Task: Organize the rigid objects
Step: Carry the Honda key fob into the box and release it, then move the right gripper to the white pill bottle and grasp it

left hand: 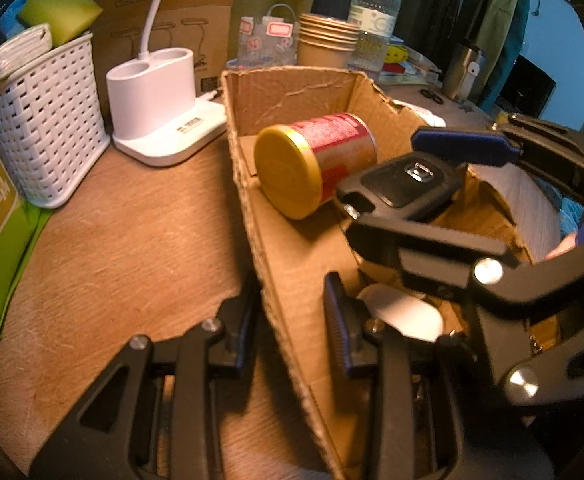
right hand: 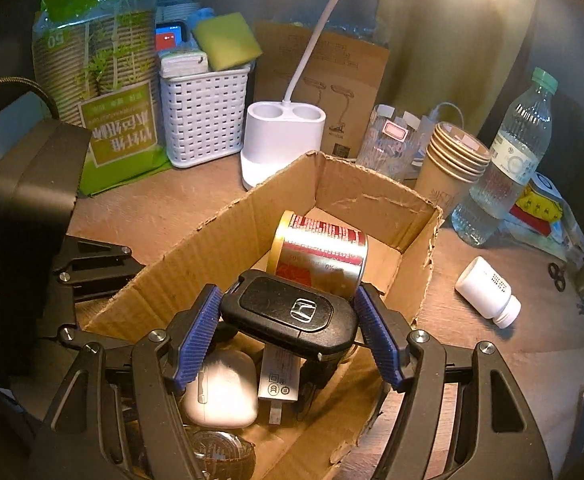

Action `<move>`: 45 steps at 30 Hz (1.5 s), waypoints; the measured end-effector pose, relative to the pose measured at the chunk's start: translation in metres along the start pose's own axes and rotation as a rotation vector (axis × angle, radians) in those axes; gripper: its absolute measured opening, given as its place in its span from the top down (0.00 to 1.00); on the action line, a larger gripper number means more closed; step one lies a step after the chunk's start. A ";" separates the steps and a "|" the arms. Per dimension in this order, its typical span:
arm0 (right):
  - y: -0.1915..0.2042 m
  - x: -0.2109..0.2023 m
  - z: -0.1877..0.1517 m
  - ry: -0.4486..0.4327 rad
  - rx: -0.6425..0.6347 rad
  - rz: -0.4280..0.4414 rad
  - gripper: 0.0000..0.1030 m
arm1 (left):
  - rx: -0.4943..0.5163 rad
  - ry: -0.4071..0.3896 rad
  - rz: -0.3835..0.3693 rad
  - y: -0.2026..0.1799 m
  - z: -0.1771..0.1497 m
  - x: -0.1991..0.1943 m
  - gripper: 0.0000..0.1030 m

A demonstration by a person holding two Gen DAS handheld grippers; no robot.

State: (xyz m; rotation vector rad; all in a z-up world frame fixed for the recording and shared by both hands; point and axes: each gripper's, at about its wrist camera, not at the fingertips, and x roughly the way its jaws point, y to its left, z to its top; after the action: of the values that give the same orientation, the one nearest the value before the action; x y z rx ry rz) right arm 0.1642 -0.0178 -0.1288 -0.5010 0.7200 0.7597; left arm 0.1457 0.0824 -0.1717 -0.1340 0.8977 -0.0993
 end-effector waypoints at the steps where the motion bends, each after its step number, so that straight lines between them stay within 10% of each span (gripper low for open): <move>1: 0.000 -0.001 0.000 -0.002 -0.001 0.000 0.30 | 0.000 0.000 0.000 0.000 0.000 0.000 0.67; 45: -0.145 -0.018 -0.035 -0.146 0.348 -0.239 0.20 | 0.000 -0.001 0.000 0.001 0.000 0.000 0.67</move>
State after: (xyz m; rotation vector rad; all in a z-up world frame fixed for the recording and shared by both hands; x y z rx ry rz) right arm 0.2511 -0.1390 -0.1160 -0.2072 0.6255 0.4296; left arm 0.1458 0.0836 -0.1715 -0.1338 0.8971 -0.1000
